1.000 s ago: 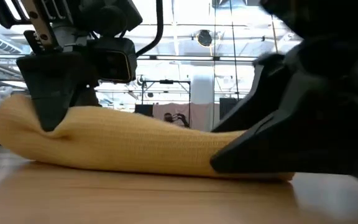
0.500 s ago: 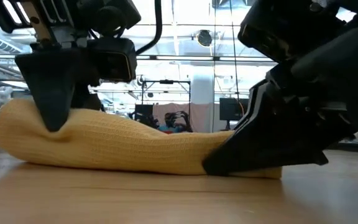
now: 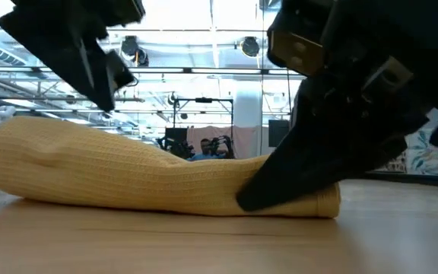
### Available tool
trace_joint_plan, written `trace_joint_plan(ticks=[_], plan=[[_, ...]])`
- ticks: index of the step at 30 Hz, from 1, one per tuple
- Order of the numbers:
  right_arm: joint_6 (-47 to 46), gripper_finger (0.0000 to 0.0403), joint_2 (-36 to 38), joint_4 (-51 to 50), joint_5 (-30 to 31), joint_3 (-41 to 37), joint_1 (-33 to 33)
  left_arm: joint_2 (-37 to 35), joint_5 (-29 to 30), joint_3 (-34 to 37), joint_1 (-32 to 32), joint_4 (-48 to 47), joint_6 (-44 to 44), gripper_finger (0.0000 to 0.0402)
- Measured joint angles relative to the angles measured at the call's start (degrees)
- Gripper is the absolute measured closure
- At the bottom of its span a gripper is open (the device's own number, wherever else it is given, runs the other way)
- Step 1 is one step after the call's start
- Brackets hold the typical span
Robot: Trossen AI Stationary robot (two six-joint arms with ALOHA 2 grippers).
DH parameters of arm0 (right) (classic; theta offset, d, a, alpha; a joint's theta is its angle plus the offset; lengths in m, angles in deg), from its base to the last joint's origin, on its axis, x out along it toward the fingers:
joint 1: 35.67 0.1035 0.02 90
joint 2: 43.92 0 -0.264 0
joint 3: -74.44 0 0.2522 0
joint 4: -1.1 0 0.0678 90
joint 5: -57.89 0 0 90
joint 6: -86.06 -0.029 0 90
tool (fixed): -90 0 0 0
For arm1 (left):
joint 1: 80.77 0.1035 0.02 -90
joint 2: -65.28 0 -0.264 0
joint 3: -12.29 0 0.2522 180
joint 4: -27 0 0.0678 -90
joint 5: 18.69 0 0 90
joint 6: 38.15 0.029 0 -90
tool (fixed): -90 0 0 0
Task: Roll towel
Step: Roll the yellow towel
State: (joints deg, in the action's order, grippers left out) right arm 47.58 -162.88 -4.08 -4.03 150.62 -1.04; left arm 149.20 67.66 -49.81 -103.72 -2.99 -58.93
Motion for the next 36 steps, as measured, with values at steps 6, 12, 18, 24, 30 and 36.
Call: trace_joint_plan(ticks=[6,12,18,24,30,36], plan=[[-1.32,0.0367,0.66,0.22,-7.97,0.01,-3.01,0.09,15.80,0.00,-10.09,3.52,0.33,0.0242],[-1.38,0.0367,1.50,-0.28,-11.11,-0.01,-4.30,5.18,29.52,-0.08,-19.69,7.04,2.20,0.0242],[-1.77,0.0367,3.38,-2.66,-12.53,-0.12,-4.32,10.67,35.99,-0.07,-23.26,6.47,3.44,0.0233],[-3.93,0.0367,3.86,-3.99,-13.56,-0.12,-4.35,13.78,38.89,-0.07,-22.92,6.92,5.12,0.0167],[-3.96,0.0367,3.89,-3.96,-13.58,-0.12,-4.63,16.69,34.72,-0.04,-20.63,8.70,4.63,0.0131],[-2.66,0.0367,3.91,-3.80,-14.79,-0.12,-4.81,17.52,33.93,-0.04,-18.04,7.90,0.02,0.0168]])
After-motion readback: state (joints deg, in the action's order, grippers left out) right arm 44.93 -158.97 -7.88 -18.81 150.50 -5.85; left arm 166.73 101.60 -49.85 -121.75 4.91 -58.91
